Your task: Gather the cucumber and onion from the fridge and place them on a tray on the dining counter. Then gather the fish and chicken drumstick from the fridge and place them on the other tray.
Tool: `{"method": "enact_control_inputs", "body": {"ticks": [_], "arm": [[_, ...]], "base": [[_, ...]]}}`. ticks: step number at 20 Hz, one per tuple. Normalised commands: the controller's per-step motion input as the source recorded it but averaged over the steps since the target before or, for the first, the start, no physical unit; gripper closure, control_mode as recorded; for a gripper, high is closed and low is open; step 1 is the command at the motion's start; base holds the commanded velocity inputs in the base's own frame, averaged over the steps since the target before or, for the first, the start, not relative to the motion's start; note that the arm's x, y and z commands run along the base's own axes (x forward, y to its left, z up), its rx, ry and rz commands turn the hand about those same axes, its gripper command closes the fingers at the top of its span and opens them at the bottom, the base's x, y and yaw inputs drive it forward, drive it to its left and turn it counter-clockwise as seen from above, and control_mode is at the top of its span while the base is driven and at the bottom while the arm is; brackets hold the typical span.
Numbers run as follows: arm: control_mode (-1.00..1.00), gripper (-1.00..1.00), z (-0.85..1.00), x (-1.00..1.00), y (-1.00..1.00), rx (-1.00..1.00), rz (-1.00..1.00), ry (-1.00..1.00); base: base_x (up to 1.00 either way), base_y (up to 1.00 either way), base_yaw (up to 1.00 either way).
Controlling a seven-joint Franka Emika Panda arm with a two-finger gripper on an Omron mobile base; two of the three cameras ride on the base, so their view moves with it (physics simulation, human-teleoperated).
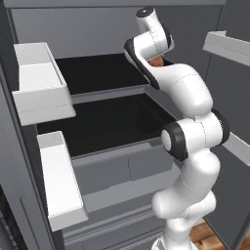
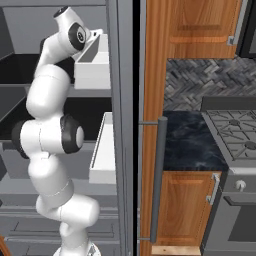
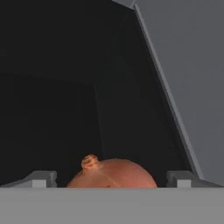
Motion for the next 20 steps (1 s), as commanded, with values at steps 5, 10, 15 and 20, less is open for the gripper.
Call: {"method": "enact_control_inputs", "body": {"ticks": [5, 10, 15, 20], "arm": [[-1.0, -1.0, -0.18, 0.0, -0.16, 0.0, 0.0, 0.01], [-1.0, -1.0, -0.23, -0.05, -0.11, 0.0, 0.0, 0.0], [-1.0, 1.0, -0.28, -0.12, 0.0, 0.0, 0.0, 0.0], [-1.0, 1.0, -0.16, -0.01, 0.0, 0.0, 0.0, -0.01]], "base": [[0.0, 0.0, 0.0], [0.0, 0.0, 0.0], [0.0, 0.0, 0.0], [0.0, 0.0, 0.0]]}}
